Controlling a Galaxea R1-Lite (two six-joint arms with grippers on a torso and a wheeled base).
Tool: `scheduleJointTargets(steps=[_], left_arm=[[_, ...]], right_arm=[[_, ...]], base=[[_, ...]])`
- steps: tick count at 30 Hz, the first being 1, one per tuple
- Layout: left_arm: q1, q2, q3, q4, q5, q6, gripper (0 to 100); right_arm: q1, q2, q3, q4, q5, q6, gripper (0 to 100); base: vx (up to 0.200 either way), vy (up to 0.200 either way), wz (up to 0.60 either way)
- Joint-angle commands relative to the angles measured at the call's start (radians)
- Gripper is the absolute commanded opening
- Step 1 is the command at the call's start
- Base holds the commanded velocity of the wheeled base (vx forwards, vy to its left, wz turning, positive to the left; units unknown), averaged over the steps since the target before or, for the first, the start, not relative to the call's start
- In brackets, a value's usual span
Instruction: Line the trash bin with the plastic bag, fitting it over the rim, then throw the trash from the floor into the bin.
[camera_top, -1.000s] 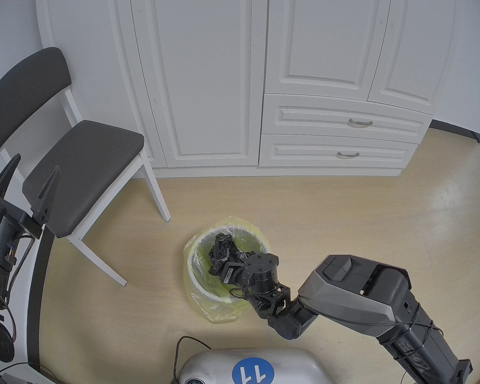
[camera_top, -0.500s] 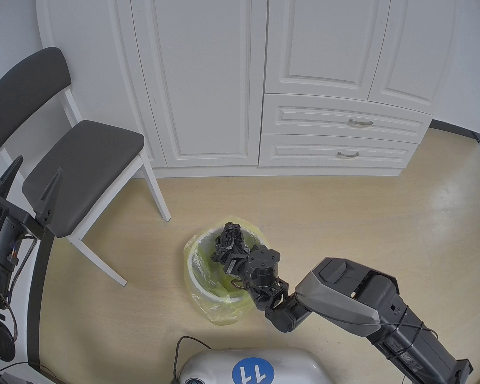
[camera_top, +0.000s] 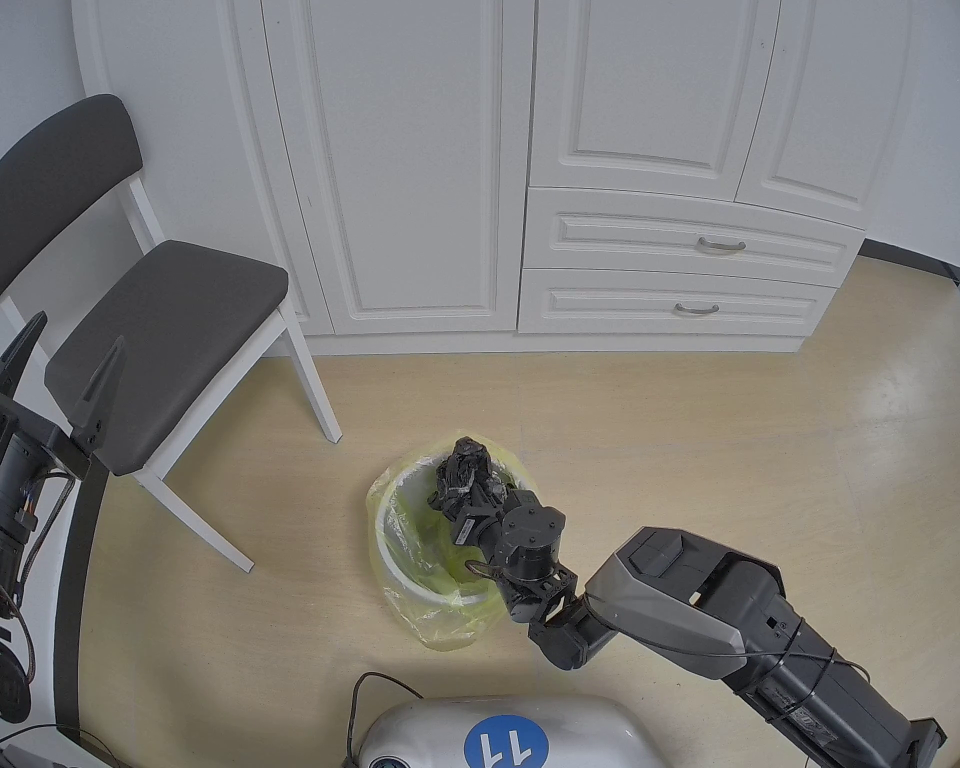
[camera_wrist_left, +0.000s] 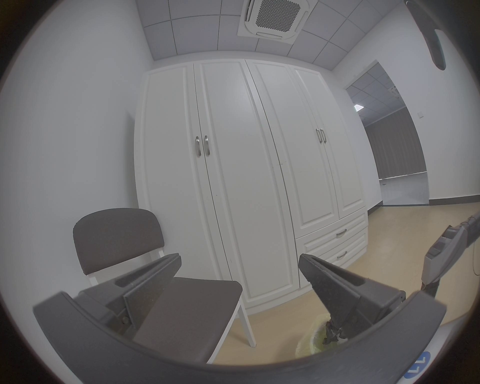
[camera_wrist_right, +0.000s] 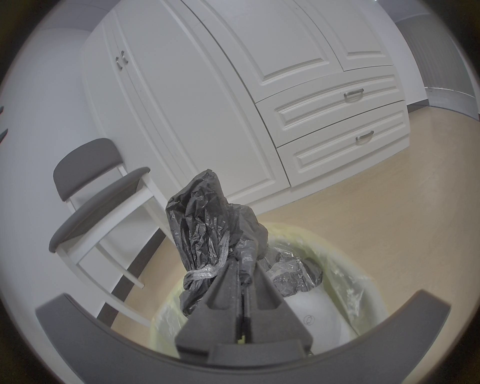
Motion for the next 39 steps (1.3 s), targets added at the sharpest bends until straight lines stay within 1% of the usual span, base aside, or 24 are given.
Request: scheduleJointTargets(steps=[1, 5, 16, 21, 22, 24, 28, 30, 31, 33, 35, 39], left_arm=[[-0.001, -0.002, 0.001, 0.000, 0.000, 0.001, 100], [-0.008, -0.003, 0.004, 0.000, 0.000, 0.001, 100], [-0.011, 0.006, 0.018, 0.000, 0.000, 0.018, 100], [-0.011, 0.006, 0.018, 0.000, 0.000, 0.018, 100], [-0.011, 0.006, 0.020, 0.000, 0.000, 0.018, 100], [-0.011, 0.009, 0.021, 0.000, 0.000, 0.020, 100], [-0.027, 0.020, 0.032, -0.002, 0.000, 0.024, 100], [-0.056, 0.023, 0.041, 0.000, 0.000, 0.047, 100], [-0.056, 0.023, 0.043, 0.000, 0.000, 0.049, 100], [-0.061, 0.032, 0.047, 0.000, 0.000, 0.063, 100], [-0.061, 0.036, 0.047, 0.000, 0.000, 0.064, 100], [-0.061, 0.038, 0.046, 0.000, 0.000, 0.063, 100]], right_arm=[[0.032, -0.036, 0.099, -0.023, 0.011, -0.005, 0], [0.051, -0.039, 0.122, -0.049, 0.014, -0.005, 0], [0.043, 0.001, 0.096, -0.048, 0.016, -0.002, 0], [0.048, -0.022, 0.105, -0.051, 0.024, 0.019, 0], [0.060, -0.042, 0.113, -0.046, 0.036, 0.055, 0], [0.075, -0.054, 0.130, -0.045, 0.047, 0.070, 0], [0.094, -0.074, 0.173, -0.054, 0.062, 0.078, 0], [0.106, -0.088, 0.203, -0.065, 0.076, 0.096, 0], [0.106, -0.090, 0.205, -0.066, 0.076, 0.096, 0], [0.117, -0.099, 0.237, -0.080, 0.097, 0.104, 0], [0.114, -0.096, 0.234, -0.089, 0.100, 0.102, 0], [0.080, -0.099, 0.217, -0.075, 0.100, 0.101, 0]], base=[[0.000, 0.000, 0.00], [0.000, 0.000, 0.00], [0.000, 0.000, 0.00], [0.000, 0.000, 0.00], [0.000, 0.000, 0.00], [0.000, 0.000, 0.00], [0.000, 0.000, 0.00], [0.000, 0.000, 0.00], [0.000, 0.000, 0.00], [0.000, 0.000, 0.00], [0.000, 0.000, 0.00], [0.000, 0.000, 0.00]])
